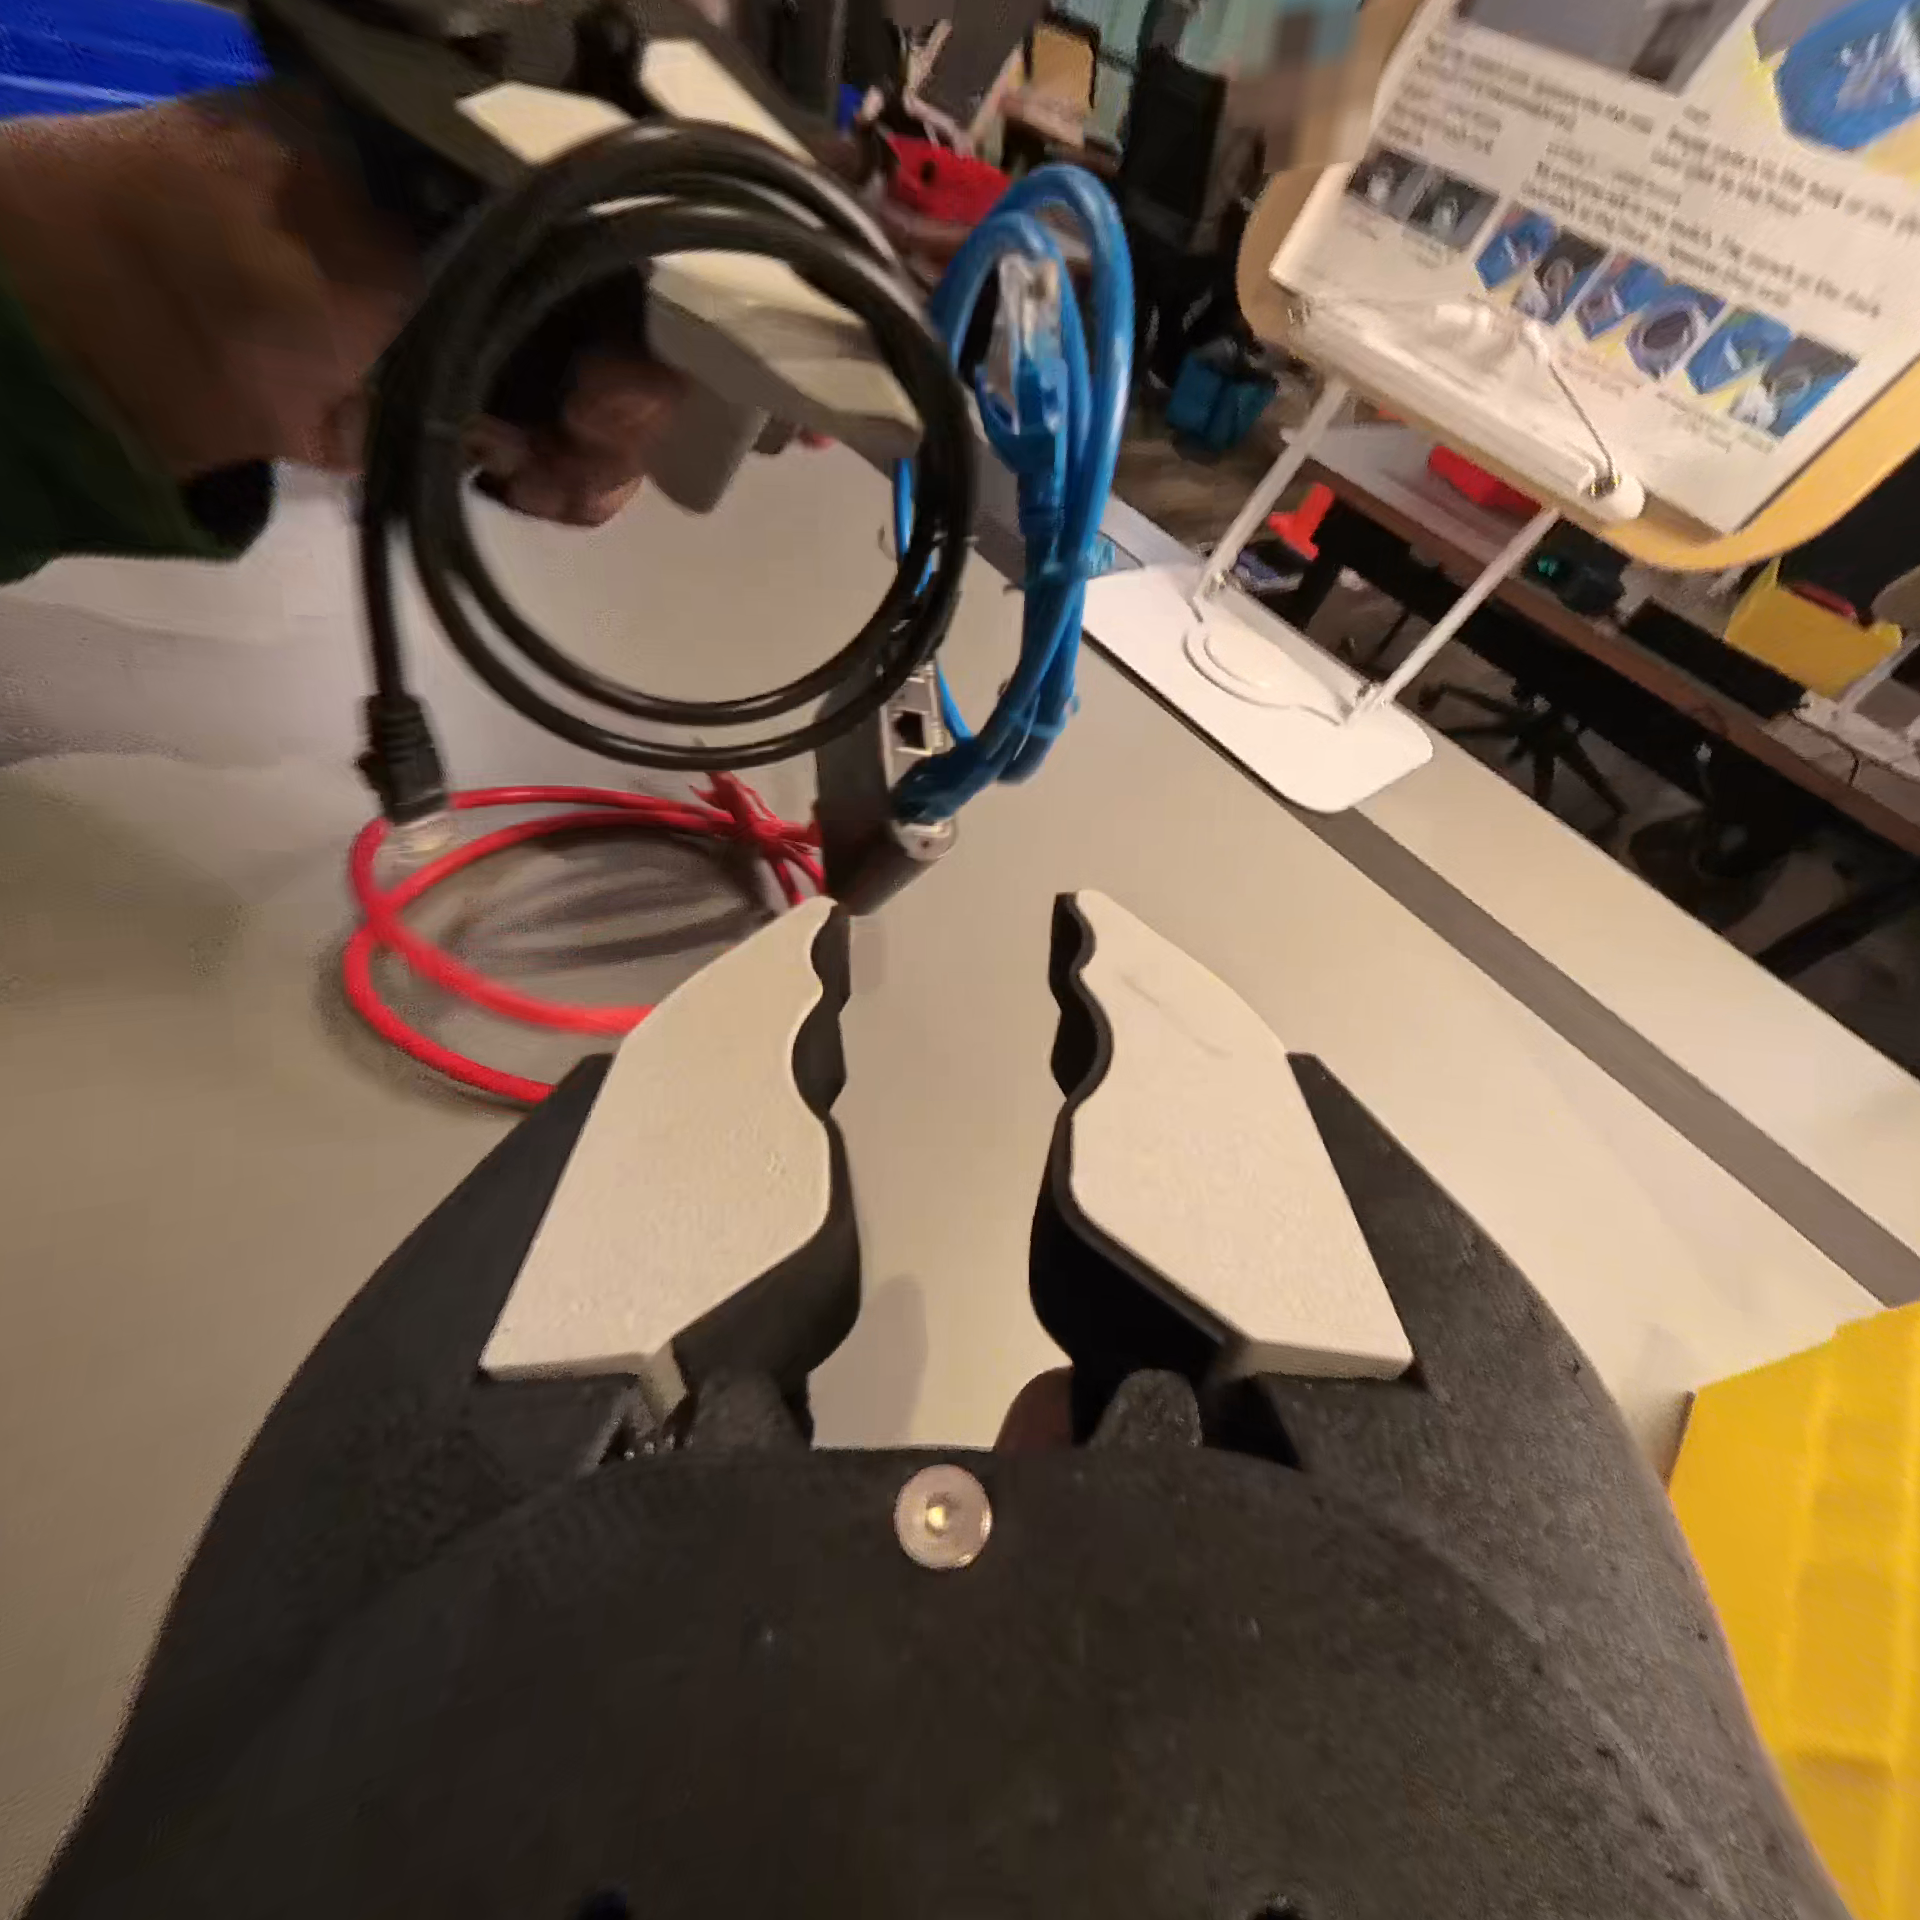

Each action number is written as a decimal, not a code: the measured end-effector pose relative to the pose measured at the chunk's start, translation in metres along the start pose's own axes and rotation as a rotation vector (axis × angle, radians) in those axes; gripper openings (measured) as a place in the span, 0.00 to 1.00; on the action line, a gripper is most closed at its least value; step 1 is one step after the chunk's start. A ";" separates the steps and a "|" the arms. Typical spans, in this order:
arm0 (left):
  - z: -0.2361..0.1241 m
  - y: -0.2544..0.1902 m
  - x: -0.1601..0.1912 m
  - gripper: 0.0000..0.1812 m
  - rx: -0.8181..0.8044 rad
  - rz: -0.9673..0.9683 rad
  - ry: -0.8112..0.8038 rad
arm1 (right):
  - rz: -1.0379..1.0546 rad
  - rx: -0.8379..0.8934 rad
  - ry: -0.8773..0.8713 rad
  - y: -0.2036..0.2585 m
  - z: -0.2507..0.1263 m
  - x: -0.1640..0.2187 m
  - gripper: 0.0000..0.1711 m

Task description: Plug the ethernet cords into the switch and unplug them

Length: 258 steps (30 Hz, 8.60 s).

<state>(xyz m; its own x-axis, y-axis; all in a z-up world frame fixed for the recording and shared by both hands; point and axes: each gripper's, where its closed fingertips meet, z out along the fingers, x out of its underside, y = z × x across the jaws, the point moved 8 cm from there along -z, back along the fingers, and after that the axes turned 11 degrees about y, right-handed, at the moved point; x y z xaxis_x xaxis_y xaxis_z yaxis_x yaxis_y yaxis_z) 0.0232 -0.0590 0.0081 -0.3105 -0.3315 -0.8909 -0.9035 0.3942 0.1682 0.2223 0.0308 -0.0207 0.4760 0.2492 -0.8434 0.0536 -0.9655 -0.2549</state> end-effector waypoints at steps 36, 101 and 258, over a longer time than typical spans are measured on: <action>-0.002 -0.022 0.102 0.31 0.200 0.128 0.195 | -0.239 -0.389 -0.179 0.032 0.081 0.002 0.07; 0.021 -0.055 0.078 0.16 -0.202 0.497 0.609 | -0.790 -0.058 0.048 0.053 0.075 -0.015 0.21; -0.018 -0.042 0.063 0.16 0.292 0.140 0.002 | -0.278 -0.382 -0.298 0.033 0.054 -0.023 0.14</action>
<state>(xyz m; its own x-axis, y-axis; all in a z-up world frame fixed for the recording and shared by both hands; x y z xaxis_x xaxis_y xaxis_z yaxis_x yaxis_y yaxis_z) 0.0364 -0.1115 -0.0479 -0.4267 -0.2582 -0.8668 -0.7291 0.6652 0.1608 0.1656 -0.0032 -0.0350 0.1328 0.4556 -0.8802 0.4824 -0.8055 -0.3441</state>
